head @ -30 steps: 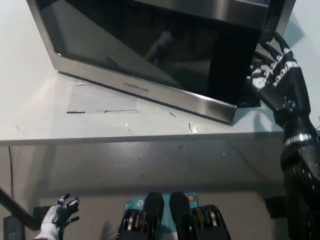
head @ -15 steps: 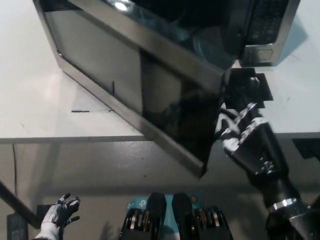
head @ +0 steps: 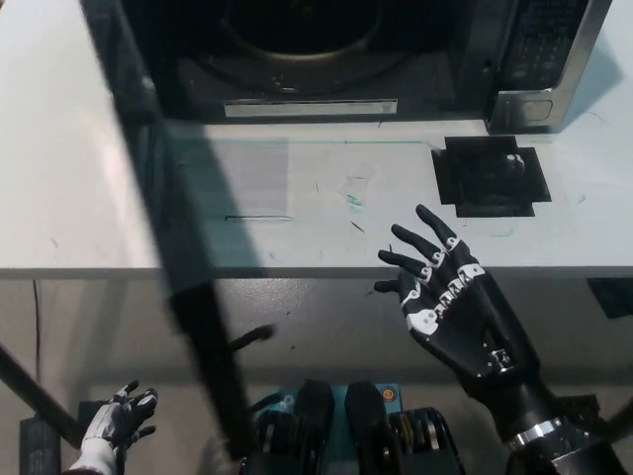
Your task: A microwave is kept infront of the robot with its door slightly ajar. The robot uses its right hand to push the door towards the left to open it.
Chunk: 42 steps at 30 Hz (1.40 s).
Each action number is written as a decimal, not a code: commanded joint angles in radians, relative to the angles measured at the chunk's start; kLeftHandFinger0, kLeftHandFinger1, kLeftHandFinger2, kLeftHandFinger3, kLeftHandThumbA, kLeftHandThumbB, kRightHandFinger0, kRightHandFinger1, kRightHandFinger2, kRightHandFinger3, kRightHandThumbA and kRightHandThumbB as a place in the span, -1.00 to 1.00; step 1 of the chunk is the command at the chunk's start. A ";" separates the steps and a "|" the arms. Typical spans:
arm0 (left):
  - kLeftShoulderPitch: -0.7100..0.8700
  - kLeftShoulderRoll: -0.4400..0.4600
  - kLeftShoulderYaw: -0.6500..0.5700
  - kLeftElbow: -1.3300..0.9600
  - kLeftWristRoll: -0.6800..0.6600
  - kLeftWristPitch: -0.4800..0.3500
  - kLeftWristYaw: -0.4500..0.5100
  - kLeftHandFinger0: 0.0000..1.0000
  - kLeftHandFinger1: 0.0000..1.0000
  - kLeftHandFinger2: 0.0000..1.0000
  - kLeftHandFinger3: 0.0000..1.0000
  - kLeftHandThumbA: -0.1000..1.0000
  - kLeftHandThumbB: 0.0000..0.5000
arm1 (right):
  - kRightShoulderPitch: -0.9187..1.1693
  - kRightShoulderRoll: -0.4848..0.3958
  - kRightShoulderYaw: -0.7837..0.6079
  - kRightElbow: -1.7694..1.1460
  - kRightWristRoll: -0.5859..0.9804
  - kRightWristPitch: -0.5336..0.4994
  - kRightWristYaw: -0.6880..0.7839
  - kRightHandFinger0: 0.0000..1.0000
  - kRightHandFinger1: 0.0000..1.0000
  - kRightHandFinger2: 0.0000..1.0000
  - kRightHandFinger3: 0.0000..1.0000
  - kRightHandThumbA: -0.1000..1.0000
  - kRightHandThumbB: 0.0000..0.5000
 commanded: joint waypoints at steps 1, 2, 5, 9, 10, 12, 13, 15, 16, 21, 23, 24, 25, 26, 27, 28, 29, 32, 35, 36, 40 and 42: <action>-0.020 0.014 -0.006 -0.007 0.007 -0.032 0.004 0.83 0.83 1.00 1.00 0.05 -0.71 | -0.039 -0.003 -0.006 -0.018 0.009 -0.022 0.036 0.16 0.60 0.80 1.00 -0.22 -0.42; -0.020 0.011 -0.003 -0.003 0.003 -0.036 0.005 0.83 0.83 1.00 1.00 0.04 -0.67 | -0.043 -0.008 -0.013 -0.020 0.006 -0.021 0.033 0.17 0.62 0.79 1.00 -0.24 -0.42; -0.024 0.012 -0.002 0.011 0.001 -0.043 0.003 0.82 0.82 1.00 1.00 0.04 -0.60 | -0.050 -0.019 -0.033 -0.023 0.021 -0.016 0.037 0.23 0.66 0.82 1.00 -0.24 -0.46; -0.018 0.011 -0.002 -0.002 0.001 -0.035 0.004 0.81 0.82 0.96 1.00 0.03 -0.59 | -0.051 -0.047 -0.062 -0.041 0.022 0.002 0.033 0.27 0.67 0.79 1.00 -0.20 -0.38; -0.019 0.010 0.000 -0.001 0.000 -0.033 0.007 0.79 0.80 0.95 0.98 0.00 -0.55 | -0.048 -0.059 -0.077 -0.057 0.037 0.015 0.027 0.32 0.71 0.81 1.00 -0.22 -0.35; -0.018 0.010 -0.003 0.000 0.005 -0.040 0.009 0.77 0.79 0.94 0.99 0.01 -0.58 | -0.043 -0.095 -0.104 -0.079 0.052 0.016 0.021 0.29 0.72 0.81 1.00 -0.21 -0.32; -0.019 0.011 -0.002 0.001 0.005 -0.041 0.010 0.76 0.79 0.94 0.99 0.01 -0.58 | -0.048 -0.100 -0.104 -0.078 0.055 0.016 0.020 0.28 0.72 0.82 1.00 -0.20 -0.32; -0.018 0.012 -0.005 0.002 0.006 -0.043 0.006 0.76 0.78 0.95 1.00 0.03 -0.62 | -0.033 -0.138 -0.139 -0.104 0.058 0.016 0.011 0.22 0.71 0.81 1.00 -0.21 -0.26; -0.018 0.012 -0.006 0.002 0.006 -0.043 0.006 0.76 0.78 0.95 1.00 0.03 -0.62 | -0.030 -0.145 -0.143 -0.107 0.056 0.016 0.011 0.22 0.71 0.80 1.00 -0.18 -0.26; -0.016 0.010 -0.001 0.011 0.002 -0.052 0.008 0.74 0.79 0.97 1.00 0.01 -0.55 | 0.035 -0.229 -0.244 -0.095 0.071 -0.003 0.032 0.29 0.69 0.78 0.98 -0.25 -0.26; -0.016 0.009 -0.001 0.011 0.002 -0.045 0.009 0.72 0.78 0.98 1.00 0.01 -0.56 | 0.078 -0.256 -0.276 -0.054 0.050 -0.039 0.036 0.28 0.71 0.82 1.00 -0.36 -0.33; -0.016 0.009 -0.002 0.007 0.002 -0.038 0.007 0.72 0.78 0.97 1.00 0.01 -0.58 | 0.114 -0.273 -0.292 0.001 0.009 -0.092 0.035 0.29 0.70 0.82 1.00 -0.36 -0.26; -0.016 0.009 -0.002 0.005 0.001 -0.037 0.007 0.72 0.78 0.97 1.00 0.00 -0.59 | 0.119 -0.275 -0.295 0.011 0.000 -0.103 0.036 0.32 0.70 0.81 1.00 -0.34 -0.25; -0.013 0.008 0.000 -0.006 -0.001 -0.030 0.007 0.72 0.78 0.96 1.00 0.00 -0.56 | 0.138 -0.284 -0.299 0.046 -0.027 -0.140 0.036 0.33 0.67 0.79 1.00 -0.32 -0.21; -0.012 0.007 0.001 -0.006 -0.002 -0.031 0.006 0.72 0.78 0.96 1.00 0.00 -0.58 | 0.149 -0.284 -0.307 0.066 -0.033 -0.143 0.029 0.35 0.66 0.77 1.00 -0.32 -0.14; -0.012 0.007 0.001 -0.007 -0.002 -0.031 0.006 0.72 0.78 0.95 1.00 0.01 -0.59 | 0.154 -0.284 -0.310 0.075 -0.036 -0.147 0.026 0.38 0.65 0.76 0.98 -0.33 -0.13; -0.011 0.009 -0.002 -0.006 0.001 -0.036 0.005 0.73 0.78 0.97 1.00 0.03 -0.61 | 0.172 -0.281 -0.322 0.123 -0.060 -0.175 0.010 0.37 0.66 0.76 0.93 -0.40 -0.12; -0.019 0.009 -0.002 -0.001 -0.001 -0.034 0.003 0.79 0.81 0.98 1.00 0.01 -0.66 | 0.196 -0.267 -0.354 0.272 -0.128 -0.256 -0.045 0.23 0.62 0.73 0.86 -0.35 0.06; -0.016 0.008 -0.007 -0.001 0.004 -0.044 0.002 0.78 0.83 1.00 1.00 0.03 -0.61 | 0.198 -0.253 -0.379 0.412 -0.135 -0.327 -0.066 0.23 0.66 0.76 0.87 -0.38 0.05; -0.016 0.009 -0.009 -0.001 0.006 -0.042 0.003 0.76 0.81 1.00 1.00 0.02 -0.62 | 0.195 -0.245 -0.389 0.446 -0.130 -0.337 -0.072 0.29 0.73 0.78 0.91 -0.61 -0.14; -0.023 0.005 0.000 0.016 -0.003 -0.048 0.007 0.75 0.82 1.00 1.00 0.01 -0.60 | 0.154 -0.215 -0.423 0.666 -0.141 -0.418 -0.121 0.31 0.65 0.67 0.77 -0.29 0.18; -0.025 0.004 -0.001 0.029 -0.001 -0.055 0.008 0.72 0.82 1.00 1.00 -0.01 -0.62 | 0.126 -0.201 -0.449 0.779 -0.129 -0.461 -0.144 0.33 0.66 0.66 0.70 -0.31 0.11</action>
